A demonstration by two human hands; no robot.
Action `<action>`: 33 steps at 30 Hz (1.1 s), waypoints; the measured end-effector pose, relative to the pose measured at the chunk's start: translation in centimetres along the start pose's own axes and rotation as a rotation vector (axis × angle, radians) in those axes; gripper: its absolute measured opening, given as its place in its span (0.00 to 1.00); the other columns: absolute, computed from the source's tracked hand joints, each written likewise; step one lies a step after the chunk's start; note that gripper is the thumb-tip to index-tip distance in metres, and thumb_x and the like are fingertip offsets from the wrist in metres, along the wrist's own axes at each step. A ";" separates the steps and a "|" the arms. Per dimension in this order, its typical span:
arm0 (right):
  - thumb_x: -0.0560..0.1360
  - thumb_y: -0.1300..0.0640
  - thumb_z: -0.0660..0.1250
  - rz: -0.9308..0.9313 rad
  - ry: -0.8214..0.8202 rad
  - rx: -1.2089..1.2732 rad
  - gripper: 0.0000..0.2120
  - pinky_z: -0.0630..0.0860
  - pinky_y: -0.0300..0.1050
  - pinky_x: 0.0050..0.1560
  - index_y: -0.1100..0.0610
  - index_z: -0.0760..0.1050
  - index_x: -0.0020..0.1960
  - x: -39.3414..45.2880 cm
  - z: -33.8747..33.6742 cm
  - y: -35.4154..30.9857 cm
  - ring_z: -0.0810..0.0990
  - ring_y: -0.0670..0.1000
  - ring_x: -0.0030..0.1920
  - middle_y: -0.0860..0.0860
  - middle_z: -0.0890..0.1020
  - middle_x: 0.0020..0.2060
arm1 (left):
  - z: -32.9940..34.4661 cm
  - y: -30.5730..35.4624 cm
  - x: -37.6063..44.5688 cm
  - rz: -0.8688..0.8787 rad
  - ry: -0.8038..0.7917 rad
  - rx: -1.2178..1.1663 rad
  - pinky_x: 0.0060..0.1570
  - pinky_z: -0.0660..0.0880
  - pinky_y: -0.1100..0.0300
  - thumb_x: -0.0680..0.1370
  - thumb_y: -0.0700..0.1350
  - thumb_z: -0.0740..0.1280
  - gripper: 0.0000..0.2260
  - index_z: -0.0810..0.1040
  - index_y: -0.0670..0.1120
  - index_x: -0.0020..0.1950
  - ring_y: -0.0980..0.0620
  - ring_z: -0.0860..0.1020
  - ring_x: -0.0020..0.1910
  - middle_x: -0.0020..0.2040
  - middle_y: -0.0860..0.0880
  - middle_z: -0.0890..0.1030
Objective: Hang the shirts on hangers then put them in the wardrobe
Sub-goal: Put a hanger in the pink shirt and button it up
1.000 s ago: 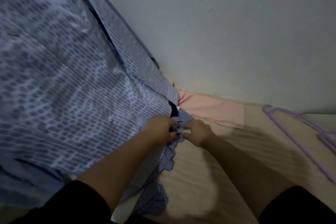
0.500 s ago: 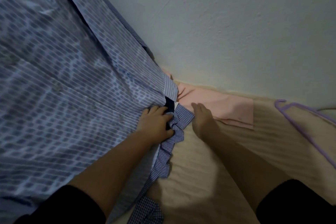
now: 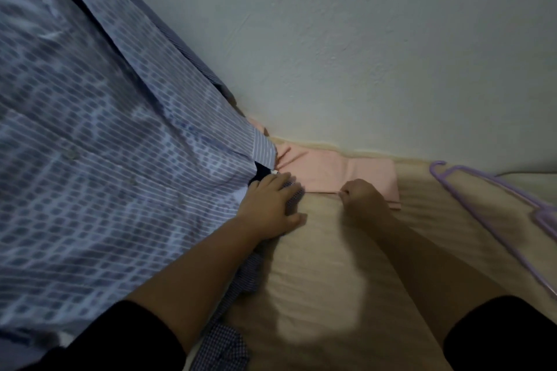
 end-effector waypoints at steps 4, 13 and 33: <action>0.78 0.58 0.55 -0.039 0.003 -0.053 0.16 0.64 0.48 0.52 0.67 0.77 0.51 -3.0 -1.8 2.0 0.75 0.61 0.53 0.64 0.79 0.50 | 0.4 2.4 0.9 0.033 -0.003 -0.011 0.72 0.51 0.51 0.77 0.63 0.61 0.33 0.53 0.55 0.78 0.49 0.49 0.77 0.79 0.51 0.50; 0.77 0.50 0.61 0.168 0.086 -0.087 0.17 0.68 0.48 0.52 0.62 0.80 0.52 -9.7 -5.6 10.0 0.76 0.60 0.54 0.61 0.80 0.51 | 2.0 8.5 0.9 0.105 -0.057 0.027 0.74 0.51 0.52 0.77 0.63 0.60 0.36 0.49 0.53 0.79 0.48 0.49 0.78 0.80 0.50 0.50; 0.73 0.32 0.57 0.133 0.060 -0.070 0.42 0.62 0.52 0.65 0.53 0.47 0.77 -0.3 0.9 -0.2 0.67 0.58 0.67 0.57 0.68 0.69 | 3.4 1.2 2.8 -0.034 0.037 0.081 0.75 0.40 0.50 0.76 0.66 0.57 0.39 0.42 0.53 0.79 0.48 0.43 0.78 0.80 0.49 0.44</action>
Point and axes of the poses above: each hand's wrist, its own x-axis towards the middle knuckle, its own z-axis out of the palm, y = z × x, the point moved 2 cm from there along x, towards the middle knuckle
